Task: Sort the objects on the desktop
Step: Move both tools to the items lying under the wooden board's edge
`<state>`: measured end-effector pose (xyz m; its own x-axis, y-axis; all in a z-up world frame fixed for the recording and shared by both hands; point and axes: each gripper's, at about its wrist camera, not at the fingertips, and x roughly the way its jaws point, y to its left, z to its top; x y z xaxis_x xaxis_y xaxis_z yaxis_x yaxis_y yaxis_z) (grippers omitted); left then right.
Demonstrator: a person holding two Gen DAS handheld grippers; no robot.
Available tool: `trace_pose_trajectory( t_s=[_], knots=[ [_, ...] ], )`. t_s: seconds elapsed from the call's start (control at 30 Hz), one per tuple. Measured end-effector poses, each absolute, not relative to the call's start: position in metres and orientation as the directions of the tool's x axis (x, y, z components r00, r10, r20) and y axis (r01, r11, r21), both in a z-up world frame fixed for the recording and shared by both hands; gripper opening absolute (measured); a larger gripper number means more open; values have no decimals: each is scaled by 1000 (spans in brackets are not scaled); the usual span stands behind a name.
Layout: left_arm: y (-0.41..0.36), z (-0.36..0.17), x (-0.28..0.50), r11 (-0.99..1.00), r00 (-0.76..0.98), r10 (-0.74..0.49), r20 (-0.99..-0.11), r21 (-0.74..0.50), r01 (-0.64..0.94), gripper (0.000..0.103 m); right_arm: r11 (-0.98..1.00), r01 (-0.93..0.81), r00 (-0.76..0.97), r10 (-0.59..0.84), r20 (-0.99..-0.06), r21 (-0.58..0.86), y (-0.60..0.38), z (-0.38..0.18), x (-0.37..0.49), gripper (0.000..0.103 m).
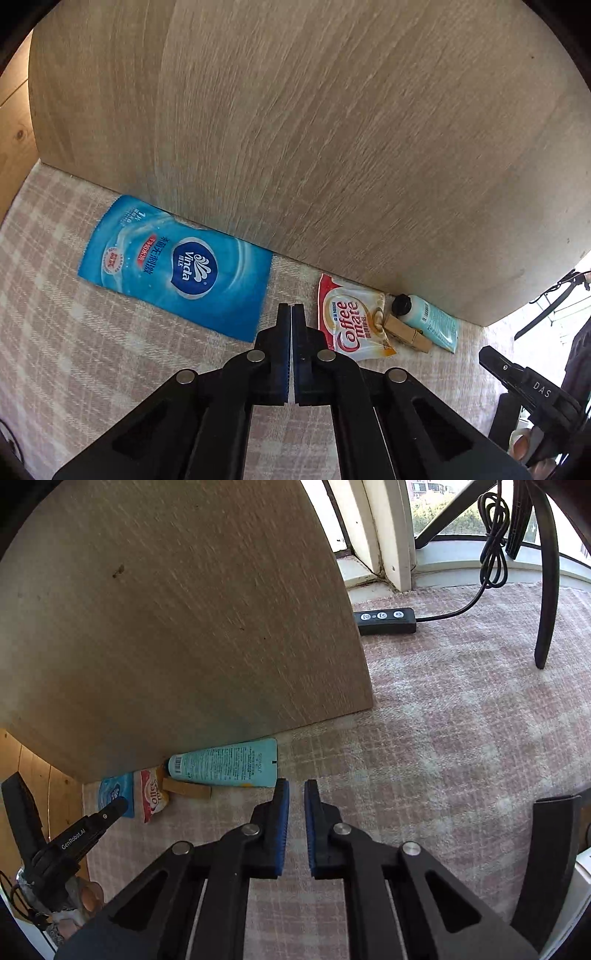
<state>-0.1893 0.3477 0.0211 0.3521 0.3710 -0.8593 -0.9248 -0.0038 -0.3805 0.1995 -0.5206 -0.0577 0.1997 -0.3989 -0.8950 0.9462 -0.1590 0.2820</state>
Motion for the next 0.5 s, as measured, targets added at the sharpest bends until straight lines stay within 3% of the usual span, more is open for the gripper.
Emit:
trace_pose_trajectory(
  t_s=[0.5],
  knots=[
    [349,3,-157,11,424,398,-813,-458,-889,0,-91,958,210,-424,-881,272,-544,-76,242,8]
  ],
)
